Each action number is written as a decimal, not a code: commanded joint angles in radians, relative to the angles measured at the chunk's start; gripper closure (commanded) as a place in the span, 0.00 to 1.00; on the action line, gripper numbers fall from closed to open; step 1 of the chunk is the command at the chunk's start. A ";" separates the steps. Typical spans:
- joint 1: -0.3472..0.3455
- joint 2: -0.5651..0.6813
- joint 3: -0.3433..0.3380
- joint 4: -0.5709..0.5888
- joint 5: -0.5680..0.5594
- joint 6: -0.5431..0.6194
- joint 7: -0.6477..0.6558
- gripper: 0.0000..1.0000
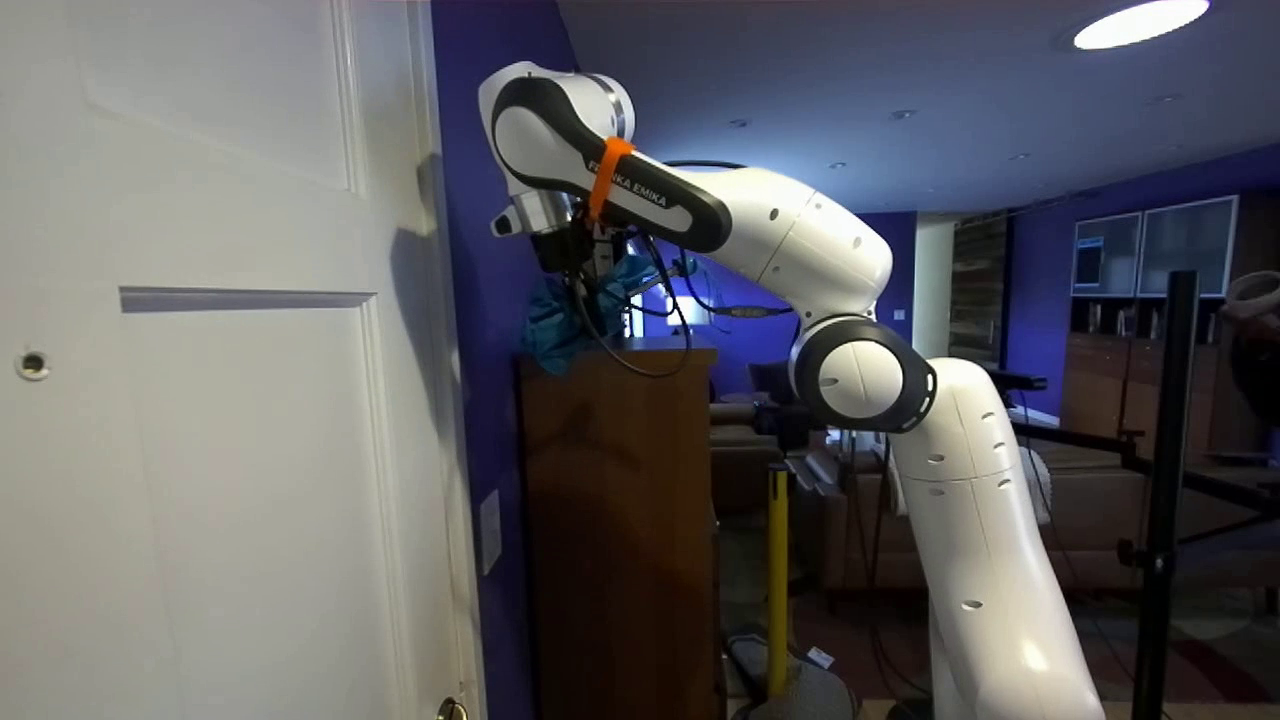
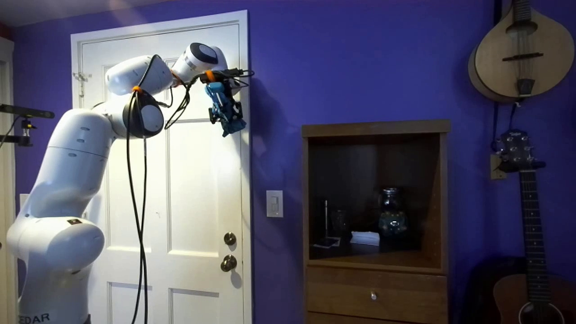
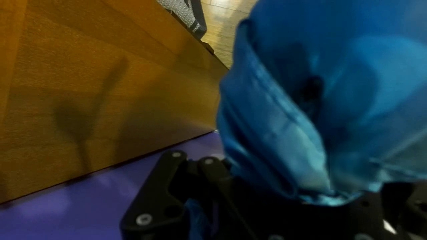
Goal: Hang the blue umbrella on the door
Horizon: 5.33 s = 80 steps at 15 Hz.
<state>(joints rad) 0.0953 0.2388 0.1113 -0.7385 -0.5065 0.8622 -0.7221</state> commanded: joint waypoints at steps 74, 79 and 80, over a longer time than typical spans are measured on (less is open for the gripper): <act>-0.109 -0.599 0.074 -1.568 -0.142 1.518 1.742 1.00; -0.120 -0.566 0.092 -1.567 -0.161 1.566 1.855 1.00; -0.122 -0.559 0.095 -1.567 -0.170 1.574 1.879 1.00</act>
<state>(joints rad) -0.0265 -0.3199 0.2067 -2.3072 -0.6794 2.4378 1.1600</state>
